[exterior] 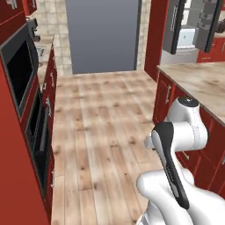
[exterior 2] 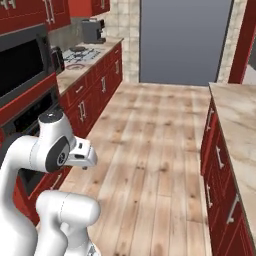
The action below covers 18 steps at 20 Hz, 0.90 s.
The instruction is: Place the cold items (kiwi and avocado) from the fridge in one tupperware on the dining counter. Place the warm items (kebab skewer and hot dog) in the stove area in another tupperware.
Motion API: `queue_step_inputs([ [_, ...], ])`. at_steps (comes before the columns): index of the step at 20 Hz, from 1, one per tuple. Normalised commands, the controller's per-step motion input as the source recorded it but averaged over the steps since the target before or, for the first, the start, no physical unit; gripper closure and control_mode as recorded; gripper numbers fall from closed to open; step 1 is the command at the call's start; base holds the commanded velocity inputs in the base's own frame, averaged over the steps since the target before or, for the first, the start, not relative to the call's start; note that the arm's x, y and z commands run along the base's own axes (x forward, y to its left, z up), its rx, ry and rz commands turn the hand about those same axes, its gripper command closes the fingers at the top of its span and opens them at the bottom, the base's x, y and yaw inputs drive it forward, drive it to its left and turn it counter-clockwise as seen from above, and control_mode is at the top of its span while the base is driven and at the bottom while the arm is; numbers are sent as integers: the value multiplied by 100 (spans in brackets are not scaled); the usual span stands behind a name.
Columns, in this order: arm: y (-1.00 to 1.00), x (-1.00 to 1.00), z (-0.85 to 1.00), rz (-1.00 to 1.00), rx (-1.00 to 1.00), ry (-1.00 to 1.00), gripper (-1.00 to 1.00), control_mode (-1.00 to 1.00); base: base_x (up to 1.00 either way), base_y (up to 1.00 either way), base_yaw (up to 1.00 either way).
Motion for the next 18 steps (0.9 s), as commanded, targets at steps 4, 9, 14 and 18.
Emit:
queue_step_inputs([
  [4,0,0,0,0,0,0,-100,100,100,15,-24],
  [9,0,0,0,0,0,0,-100,100,100,0,-22],
  [14,0,0,0,0,0,0,-100,100,100,0,-5],
  [18,0,0,0,0,0,0,-100,100,100,-5,4],
])
